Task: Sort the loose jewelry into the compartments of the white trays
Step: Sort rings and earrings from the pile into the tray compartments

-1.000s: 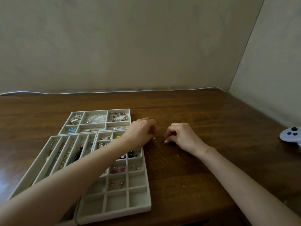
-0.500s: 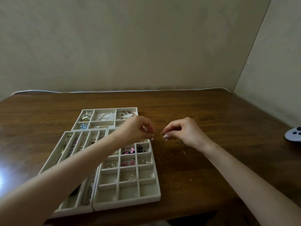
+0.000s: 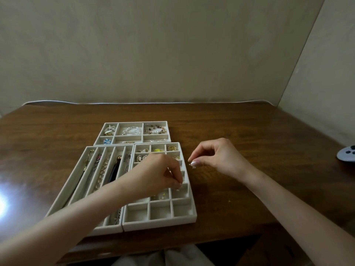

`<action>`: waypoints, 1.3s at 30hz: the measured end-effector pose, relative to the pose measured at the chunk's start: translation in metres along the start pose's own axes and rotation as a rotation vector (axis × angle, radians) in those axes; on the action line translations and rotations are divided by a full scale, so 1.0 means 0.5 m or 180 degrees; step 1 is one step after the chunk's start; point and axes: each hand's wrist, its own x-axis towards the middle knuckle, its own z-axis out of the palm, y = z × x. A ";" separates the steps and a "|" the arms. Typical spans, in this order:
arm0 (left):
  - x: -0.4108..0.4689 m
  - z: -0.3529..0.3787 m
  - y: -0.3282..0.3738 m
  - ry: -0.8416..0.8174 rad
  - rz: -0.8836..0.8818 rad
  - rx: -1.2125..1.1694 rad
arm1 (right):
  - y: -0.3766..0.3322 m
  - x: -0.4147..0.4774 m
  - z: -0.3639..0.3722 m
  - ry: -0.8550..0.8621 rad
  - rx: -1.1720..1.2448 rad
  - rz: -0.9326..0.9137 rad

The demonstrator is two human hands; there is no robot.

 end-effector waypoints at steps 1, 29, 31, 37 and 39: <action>-0.001 0.004 0.002 0.0023 0.0062 0.0200 | -0.001 -0.001 0.000 -0.0001 -0.0013 0.0007; 0.006 0.008 0.001 0.0673 -0.0274 0.1290 | -0.041 -0.035 0.032 -0.0694 -0.0171 0.0006; 0.005 -0.002 -0.003 0.0847 -0.0285 0.1171 | -0.043 -0.034 0.041 -0.0732 -0.0305 0.0031; 0.003 -0.007 -0.014 0.1084 -0.0289 0.0956 | -0.049 -0.027 0.058 -0.0804 -0.0738 0.0052; 0.003 -0.006 -0.016 0.1104 -0.0283 0.0918 | -0.051 -0.025 0.066 -0.0761 -0.0951 0.0012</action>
